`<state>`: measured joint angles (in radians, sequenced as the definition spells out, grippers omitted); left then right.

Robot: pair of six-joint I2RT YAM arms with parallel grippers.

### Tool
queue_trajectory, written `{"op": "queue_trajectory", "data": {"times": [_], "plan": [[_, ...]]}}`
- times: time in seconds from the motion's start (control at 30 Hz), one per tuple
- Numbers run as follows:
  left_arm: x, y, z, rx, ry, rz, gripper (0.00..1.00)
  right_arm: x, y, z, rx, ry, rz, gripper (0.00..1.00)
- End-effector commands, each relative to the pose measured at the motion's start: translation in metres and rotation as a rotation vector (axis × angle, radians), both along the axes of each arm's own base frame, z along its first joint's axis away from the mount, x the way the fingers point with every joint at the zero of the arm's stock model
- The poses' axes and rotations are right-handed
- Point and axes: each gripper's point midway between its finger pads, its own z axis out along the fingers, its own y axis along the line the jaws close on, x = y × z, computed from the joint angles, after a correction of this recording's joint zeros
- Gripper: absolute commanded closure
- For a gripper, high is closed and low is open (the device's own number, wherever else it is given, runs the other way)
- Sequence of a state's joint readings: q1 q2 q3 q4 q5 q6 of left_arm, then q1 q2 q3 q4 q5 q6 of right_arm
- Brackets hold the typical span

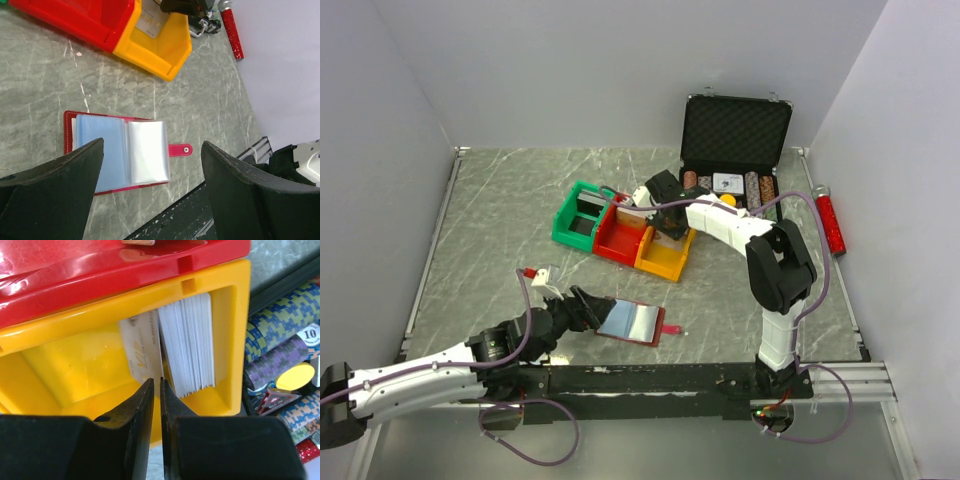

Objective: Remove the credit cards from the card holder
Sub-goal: Place the credit card in the storage box, then reset both arms

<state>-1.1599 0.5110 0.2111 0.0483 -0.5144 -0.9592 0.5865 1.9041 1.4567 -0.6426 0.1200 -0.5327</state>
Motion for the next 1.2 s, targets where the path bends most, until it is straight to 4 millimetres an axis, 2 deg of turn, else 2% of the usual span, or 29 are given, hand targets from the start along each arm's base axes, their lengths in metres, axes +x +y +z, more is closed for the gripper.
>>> {"op": "queue_trajectory", "data": {"times": [0.0, 0.43, 0.6, 0.63, 0.7, 0.77, 0.83, 0.87, 0.97, 1.0, 1.03, 1.07, 1.17], "plan": [[-0.001, -0.006, 0.008, -0.030, -0.010, -0.015, 0.16, 0.018, 0.008, 0.043, 0.047, -0.123, -0.021, 0.82], [-0.001, -0.006, 0.007, -0.025, -0.009, -0.016, 0.16, 0.020, 0.015, 0.069, 0.080, -0.181, -0.032, 0.80], [0.002, -0.002, 0.012, -0.008, -0.010, 0.006, 0.14, 0.015, 0.018, 0.105, 0.209, -0.278, -0.148, 0.77], [0.003, -0.001, 0.014, 0.007, -0.009, 0.014, 0.14, 0.010, 0.017, 0.122, 0.264, -0.316, -0.165, 0.76], [0.006, 0.001, 0.018, 0.048, -0.002, 0.029, 0.12, -0.002, 0.017, 0.140, 0.360, -0.366, -0.188, 0.73], [0.010, 0.003, 0.027, 0.065, 0.004, 0.042, 0.11, -0.021, 0.016, 0.149, 0.456, -0.377, -0.193, 0.70], [0.014, 0.002, 0.031, 0.072, 0.013, 0.033, 0.09, -0.044, 0.015, 0.161, 0.555, -0.386, -0.185, 0.63], [0.017, 0.003, 0.033, 0.069, 0.020, 0.034, 0.08, -0.056, 0.015, 0.160, 0.594, -0.378, -0.177, 0.60], [0.039, 0.016, 0.034, 0.039, 0.067, 0.078, 0.08, -0.087, 0.005, 0.166, 0.723, -0.389, -0.198, 0.47], [0.042, 0.017, 0.035, 0.023, 0.085, 0.068, 0.08, -0.100, 0.003, 0.161, 0.769, -0.371, -0.208, 0.38], [0.050, 0.024, 0.034, 0.018, 0.102, 0.096, 0.08, -0.109, 0.000, 0.158, 0.803, -0.366, -0.220, 0.13], [0.056, 0.028, 0.036, 0.012, 0.108, 0.113, 0.08, -0.119, -0.004, 0.164, 0.867, -0.365, -0.247, 0.00], [0.078, 0.044, 0.045, 0.028, 0.121, 0.197, 0.07, -0.137, -0.018, 0.161, 0.934, -0.357, -0.318, 0.00]]}}
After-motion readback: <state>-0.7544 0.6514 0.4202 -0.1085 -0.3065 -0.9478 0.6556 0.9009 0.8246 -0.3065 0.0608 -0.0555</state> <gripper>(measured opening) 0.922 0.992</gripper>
